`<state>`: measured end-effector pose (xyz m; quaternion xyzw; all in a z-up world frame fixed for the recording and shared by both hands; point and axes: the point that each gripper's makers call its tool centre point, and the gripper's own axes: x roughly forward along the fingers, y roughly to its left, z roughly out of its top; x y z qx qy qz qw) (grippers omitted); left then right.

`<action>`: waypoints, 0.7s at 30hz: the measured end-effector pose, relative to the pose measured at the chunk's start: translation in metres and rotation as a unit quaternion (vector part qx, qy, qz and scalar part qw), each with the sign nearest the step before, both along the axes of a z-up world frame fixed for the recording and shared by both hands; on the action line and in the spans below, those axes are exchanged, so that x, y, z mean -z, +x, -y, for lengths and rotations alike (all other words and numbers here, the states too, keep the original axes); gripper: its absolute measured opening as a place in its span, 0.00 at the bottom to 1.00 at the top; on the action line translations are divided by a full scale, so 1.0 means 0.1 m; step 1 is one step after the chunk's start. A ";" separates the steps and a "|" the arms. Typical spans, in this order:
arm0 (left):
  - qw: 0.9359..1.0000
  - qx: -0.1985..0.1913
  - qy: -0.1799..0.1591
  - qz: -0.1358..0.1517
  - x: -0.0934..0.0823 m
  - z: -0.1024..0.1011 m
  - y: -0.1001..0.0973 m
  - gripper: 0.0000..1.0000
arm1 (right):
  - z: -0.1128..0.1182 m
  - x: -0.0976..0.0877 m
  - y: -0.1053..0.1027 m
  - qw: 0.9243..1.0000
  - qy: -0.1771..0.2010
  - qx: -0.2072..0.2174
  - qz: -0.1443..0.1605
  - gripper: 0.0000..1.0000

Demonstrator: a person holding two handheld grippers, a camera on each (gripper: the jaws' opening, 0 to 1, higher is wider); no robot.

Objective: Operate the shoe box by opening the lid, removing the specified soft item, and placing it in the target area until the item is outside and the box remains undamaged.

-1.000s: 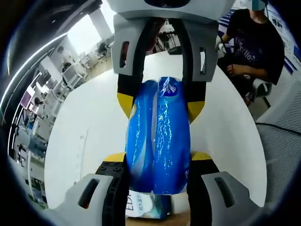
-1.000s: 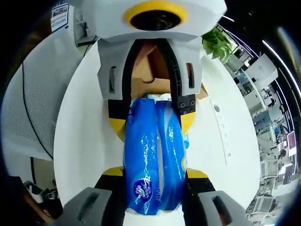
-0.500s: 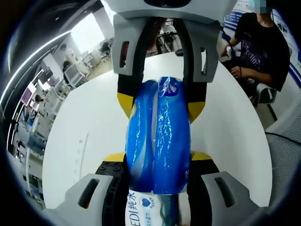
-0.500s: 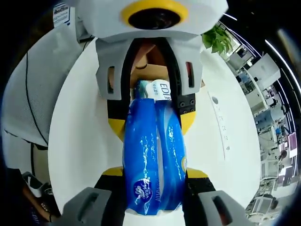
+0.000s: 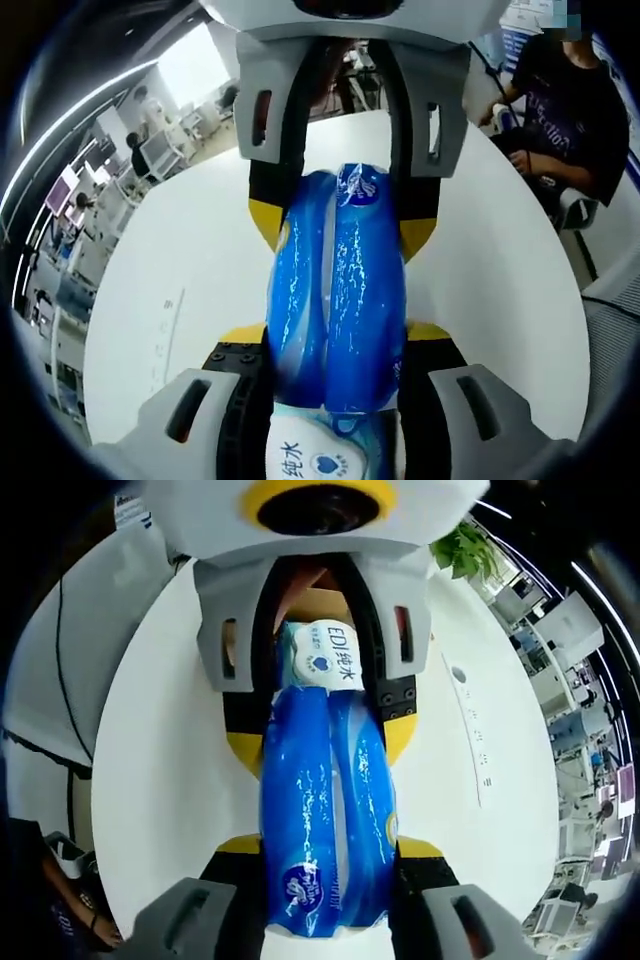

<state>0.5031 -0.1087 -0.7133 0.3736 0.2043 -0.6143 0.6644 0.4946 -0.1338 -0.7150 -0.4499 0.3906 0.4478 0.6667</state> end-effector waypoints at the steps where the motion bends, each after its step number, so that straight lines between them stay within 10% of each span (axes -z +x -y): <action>1: 1.000 -0.001 0.000 -0.002 0.02 0.02 0.00 0.48 | 0.02 0.02 0.01 1.000 -0.002 0.002 -0.003 0.44; 21: 1.000 -0.006 0.011 -0.023 0.39 0.13 0.07 0.50 | 0.14 0.38 0.06 1.000 -0.013 0.003 -0.016 0.45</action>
